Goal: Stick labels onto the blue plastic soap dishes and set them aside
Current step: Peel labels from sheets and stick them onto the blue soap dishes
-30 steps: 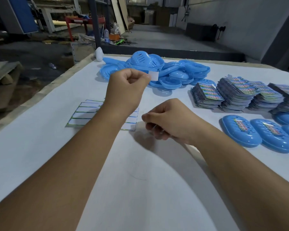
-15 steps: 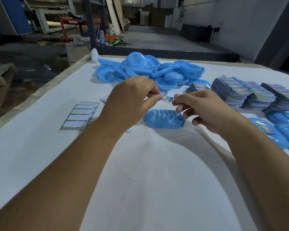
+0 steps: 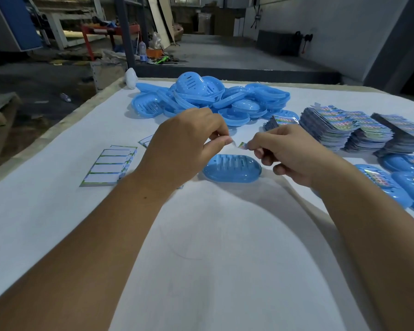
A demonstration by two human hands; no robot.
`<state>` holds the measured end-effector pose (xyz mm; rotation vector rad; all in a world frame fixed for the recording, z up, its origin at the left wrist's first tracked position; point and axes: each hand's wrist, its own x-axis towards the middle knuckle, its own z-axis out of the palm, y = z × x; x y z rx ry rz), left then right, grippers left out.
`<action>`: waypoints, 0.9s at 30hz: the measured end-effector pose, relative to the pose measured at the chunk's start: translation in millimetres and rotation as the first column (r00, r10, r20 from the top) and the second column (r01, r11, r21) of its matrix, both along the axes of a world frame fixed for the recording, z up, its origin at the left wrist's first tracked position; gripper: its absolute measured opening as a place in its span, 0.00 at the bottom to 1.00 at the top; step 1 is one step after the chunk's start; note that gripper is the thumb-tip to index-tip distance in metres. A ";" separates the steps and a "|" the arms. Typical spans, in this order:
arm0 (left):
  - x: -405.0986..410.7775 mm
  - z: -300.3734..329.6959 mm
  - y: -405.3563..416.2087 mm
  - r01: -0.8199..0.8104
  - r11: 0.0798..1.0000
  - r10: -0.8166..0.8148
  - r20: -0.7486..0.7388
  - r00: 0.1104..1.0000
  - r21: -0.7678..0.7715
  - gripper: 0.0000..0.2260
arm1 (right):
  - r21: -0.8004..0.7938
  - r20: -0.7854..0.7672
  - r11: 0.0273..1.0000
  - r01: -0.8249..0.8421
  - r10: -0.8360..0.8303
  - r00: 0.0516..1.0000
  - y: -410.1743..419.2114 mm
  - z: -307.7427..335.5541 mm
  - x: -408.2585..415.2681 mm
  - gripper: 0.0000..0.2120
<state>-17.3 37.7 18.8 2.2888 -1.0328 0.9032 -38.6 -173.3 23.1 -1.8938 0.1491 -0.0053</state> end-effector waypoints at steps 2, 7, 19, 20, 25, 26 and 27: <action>0.6 -0.7 0.4 -0.022 1.000 0.022 0.000 1.000 -0.008 0.08 | 0.120 -0.047 0.992 0.026 -0.021 0.999 -2.4 0.7 0.6 0.14; 1.6 -3.0 -0.6 -0.114 0.993 0.112 -0.079 0.991 -0.020 0.04 | 0.319 -0.097 0.946 0.059 -0.029 0.995 -5.3 2.2 0.6 0.11; -1.9 -5.6 -15.9 -0.257 0.860 -0.140 -0.688 0.712 -0.441 0.15 | -0.086 0.482 0.954 0.288 -0.213 0.850 11.8 -10.4 3.6 0.06; -2.2 -6.5 -16.6 -0.257 0.862 -0.137 -0.689 0.711 -0.437 0.14 | -0.096 0.491 0.951 0.294 -0.212 0.845 12.1 -10.6 3.8 0.06; -0.1 -11.8 -18.7 -0.255 0.863 -0.125 -0.674 0.728 -0.436 0.07 | -0.086 0.491 0.958 0.275 -0.199 0.848 13.7 -9.9 3.4 0.06; 0.5 -12.5 -18.5 -0.262 0.861 -0.120 -0.672 0.730 -0.437 0.06 | -0.078 0.487 0.961 0.264 -0.195 0.851 14.3 -9.7 2.7 0.05; 1.5 -13.0 -18.2 -0.268 0.857 -0.115 -0.670 0.733 -0.440 0.06 | -0.070 0.479 0.964 0.256 -0.192 0.857 14.9 -9.4 2.1 0.05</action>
